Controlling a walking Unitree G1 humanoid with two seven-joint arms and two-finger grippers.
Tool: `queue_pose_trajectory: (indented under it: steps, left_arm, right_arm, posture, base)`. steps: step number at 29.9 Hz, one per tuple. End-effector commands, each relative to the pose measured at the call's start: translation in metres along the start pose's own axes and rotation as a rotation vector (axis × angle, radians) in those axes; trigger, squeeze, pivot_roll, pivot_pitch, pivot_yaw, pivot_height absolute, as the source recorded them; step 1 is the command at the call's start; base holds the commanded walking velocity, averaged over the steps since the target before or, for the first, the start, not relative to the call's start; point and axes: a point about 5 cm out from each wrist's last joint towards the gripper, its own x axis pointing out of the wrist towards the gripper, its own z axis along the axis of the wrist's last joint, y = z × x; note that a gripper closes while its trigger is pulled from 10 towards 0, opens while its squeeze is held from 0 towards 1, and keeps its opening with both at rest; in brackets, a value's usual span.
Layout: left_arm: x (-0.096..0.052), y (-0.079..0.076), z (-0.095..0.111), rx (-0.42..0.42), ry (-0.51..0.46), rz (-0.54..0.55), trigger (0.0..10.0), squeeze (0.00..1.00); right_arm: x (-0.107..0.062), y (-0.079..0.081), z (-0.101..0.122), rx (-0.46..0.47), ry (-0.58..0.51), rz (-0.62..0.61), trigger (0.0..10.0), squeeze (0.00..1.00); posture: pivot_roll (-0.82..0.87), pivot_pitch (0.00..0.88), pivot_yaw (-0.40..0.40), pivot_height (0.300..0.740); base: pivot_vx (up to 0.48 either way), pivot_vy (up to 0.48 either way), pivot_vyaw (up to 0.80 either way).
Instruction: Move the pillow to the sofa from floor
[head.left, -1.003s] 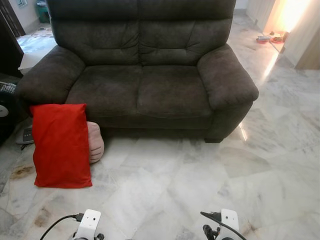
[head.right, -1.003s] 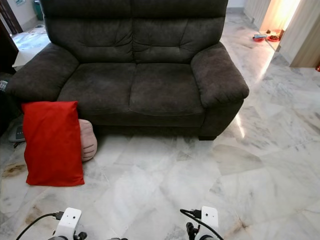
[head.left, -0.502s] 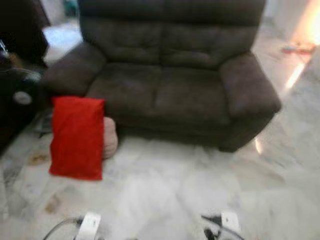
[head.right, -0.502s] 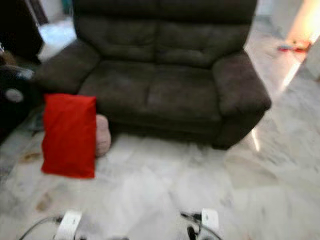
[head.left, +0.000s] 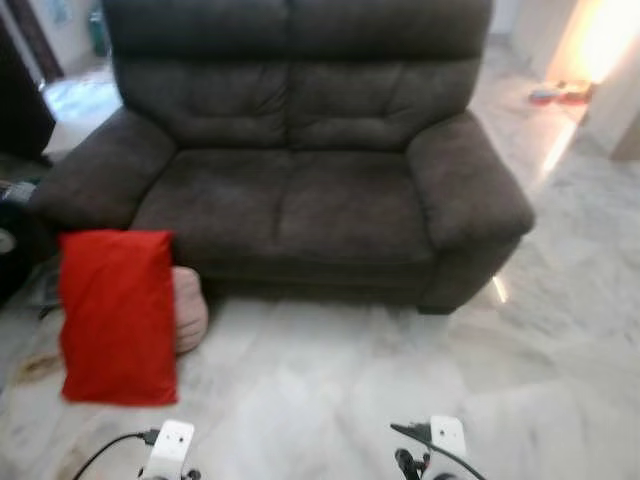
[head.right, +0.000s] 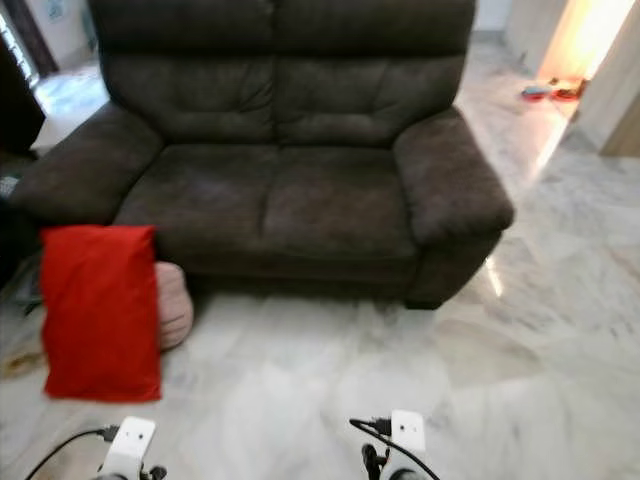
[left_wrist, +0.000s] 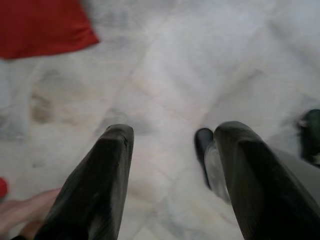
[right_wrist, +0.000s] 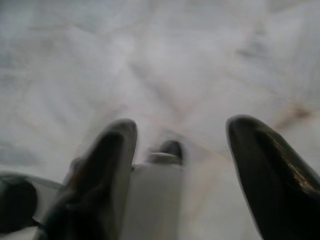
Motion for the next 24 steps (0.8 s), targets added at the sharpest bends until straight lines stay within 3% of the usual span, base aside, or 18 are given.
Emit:
queue_pose_trajectory:
  steps: [1,4,24]
  left_arm:
    - [-0.0024,0.0149,-0.0077,0.005,0.033,0.037,10.0,0.0]
    - [-0.0024,0.0149,-0.0074,0.005,0.032,0.037,10.0,0.0]
    - [-0.0021,0.015,-0.0056,0.01,0.024,0.044,10.0,0.0]
  right_arm:
    - [0.0028,0.0168,0.0055,0.007,-0.011,0.041,10.0,0.0]
    - [0.0029,0.0168,0.0058,0.008,-0.011,0.041,10.0,0.0]
    - [0.003,0.0163,0.0069,0.004,-0.012,0.043,10.0,0.0]
  posture:
    - [0.09,0.039,0.001,0.74]
    - [0.1,0.043,0.0,0.74]
    - [0.1,0.057,-0.004,0.74]
  base:
    - [0.39,0.0,0.0]
    - [0.361,0.0,0.0]
    - [0.0,0.0,0.0]
